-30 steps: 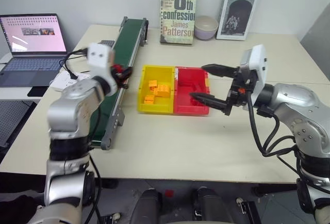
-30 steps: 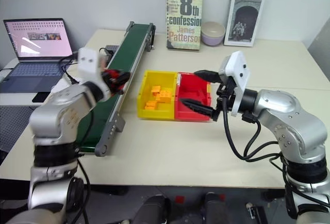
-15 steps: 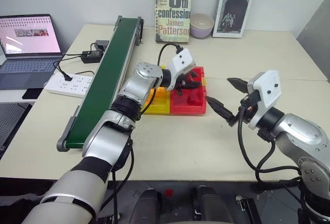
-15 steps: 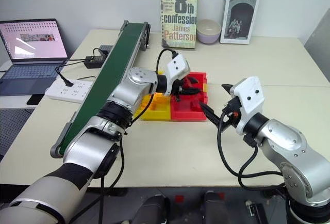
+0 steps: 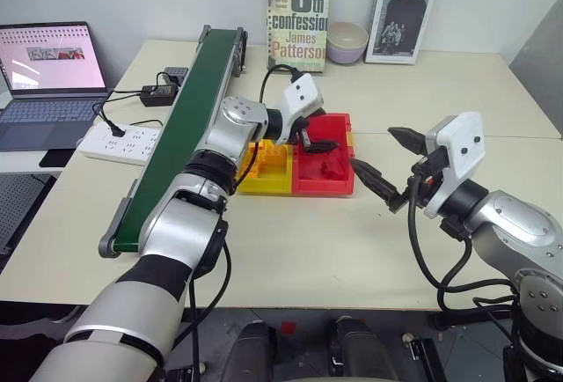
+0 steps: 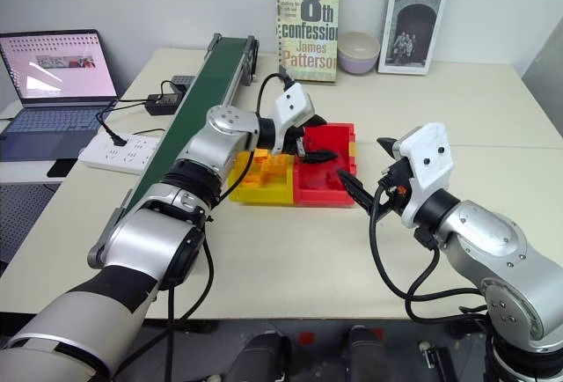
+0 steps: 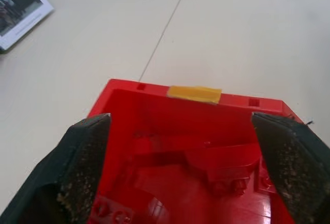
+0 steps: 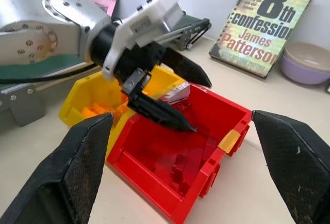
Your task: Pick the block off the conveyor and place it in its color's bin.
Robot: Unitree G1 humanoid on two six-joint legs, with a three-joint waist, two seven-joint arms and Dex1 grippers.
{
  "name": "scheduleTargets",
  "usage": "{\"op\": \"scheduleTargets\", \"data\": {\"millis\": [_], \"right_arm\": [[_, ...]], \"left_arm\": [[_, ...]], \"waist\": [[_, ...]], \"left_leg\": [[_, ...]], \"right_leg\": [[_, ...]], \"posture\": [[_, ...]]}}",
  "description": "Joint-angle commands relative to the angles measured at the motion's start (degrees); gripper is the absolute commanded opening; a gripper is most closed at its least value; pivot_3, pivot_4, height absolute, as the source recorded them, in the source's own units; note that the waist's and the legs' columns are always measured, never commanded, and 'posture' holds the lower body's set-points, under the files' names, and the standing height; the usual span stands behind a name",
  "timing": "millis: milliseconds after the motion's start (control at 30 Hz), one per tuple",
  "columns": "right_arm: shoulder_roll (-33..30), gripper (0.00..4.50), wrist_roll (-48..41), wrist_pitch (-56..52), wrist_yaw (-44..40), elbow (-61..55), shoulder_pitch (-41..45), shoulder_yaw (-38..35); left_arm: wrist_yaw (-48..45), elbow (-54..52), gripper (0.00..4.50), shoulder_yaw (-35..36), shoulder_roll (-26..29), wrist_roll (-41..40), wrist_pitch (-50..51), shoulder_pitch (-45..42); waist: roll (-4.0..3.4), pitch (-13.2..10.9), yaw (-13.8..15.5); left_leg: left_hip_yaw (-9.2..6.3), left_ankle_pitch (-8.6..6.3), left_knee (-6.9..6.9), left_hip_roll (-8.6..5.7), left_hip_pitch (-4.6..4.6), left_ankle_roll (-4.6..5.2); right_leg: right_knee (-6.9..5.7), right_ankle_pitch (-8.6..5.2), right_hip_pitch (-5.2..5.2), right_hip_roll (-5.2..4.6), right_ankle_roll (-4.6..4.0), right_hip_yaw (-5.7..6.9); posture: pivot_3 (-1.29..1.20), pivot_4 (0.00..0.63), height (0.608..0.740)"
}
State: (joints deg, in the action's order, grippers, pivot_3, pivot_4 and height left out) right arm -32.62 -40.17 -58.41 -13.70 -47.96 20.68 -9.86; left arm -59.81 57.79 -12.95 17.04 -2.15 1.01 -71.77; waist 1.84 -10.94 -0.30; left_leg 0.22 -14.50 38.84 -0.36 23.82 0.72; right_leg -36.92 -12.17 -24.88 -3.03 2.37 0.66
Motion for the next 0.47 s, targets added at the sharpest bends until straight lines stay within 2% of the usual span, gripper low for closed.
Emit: {"op": "scheduleTargets", "data": {"millis": [33,133,267,367,467], "right_arm": [[-4.3,4.5,-0.4,3.0,-7.1,3.7,3.1,0.8],[-7.9,4.5,-0.4,4.9,-13.4,6.9,4.0,1.7],[-11.1,4.5,1.3,9.1,-20.7,13.9,5.4,3.3],[-11.8,4.5,2.1,11.1,-23.7,17.1,6.2,4.4],[-12.1,4.5,2.9,13.0,-26.5,20.4,7.6,5.8]], "left_arm": [[-3.9,-10.6,4.42,3.5,8.0,-1.3,4.4,1.7],[-6.4,-20.8,4.42,5.0,14.7,-2.0,10.0,7.0],[-9.8,-41.8,4.42,10.7,27.3,-6.7,23.2,20.2],[-9.5,-52.3,4.42,14.2,32.1,-9.7,30.4,28.0],[-7.1,-60.9,4.42,17.6,34.5,-12.0,36.5,34.6]], "waist": [[0.0,0.0,-0.3],[-0.03,0.0,-0.5],[-0.04,0.0,-1.4],[-0.03,0.0,-1.2],[-0.02,0.0,-0.8]], "left_leg": [[0.02,0.0,0.0,0.02,0.0,0.0],[0.04,0.0,-0.02,0.08,-0.01,0.0],[0.0,0.0,-0.08,0.12,-0.01,0.0],[-0.03,0.0,-0.07,0.11,0.03,0.0],[-0.05,0.0,-0.04,0.08,0.04,-0.01]], "right_leg": [[-0.04,0.0,-0.05,0.02,0.0,-0.02],[-0.08,0.01,-0.12,0.09,-0.03,-0.05],[-0.08,0.02,-0.12,0.09,-0.06,-0.05],[-0.08,0.02,-0.14,0.04,-0.06,-0.02],[-0.05,0.02,-0.12,-0.01,-0.05,0.02]], "posture": [[0.0,0.15,0.74],[0.0,0.15,0.74],[0.0,0.15,0.74],[0.0,0.15,0.74],[0.0,0.15,0.74]]}}
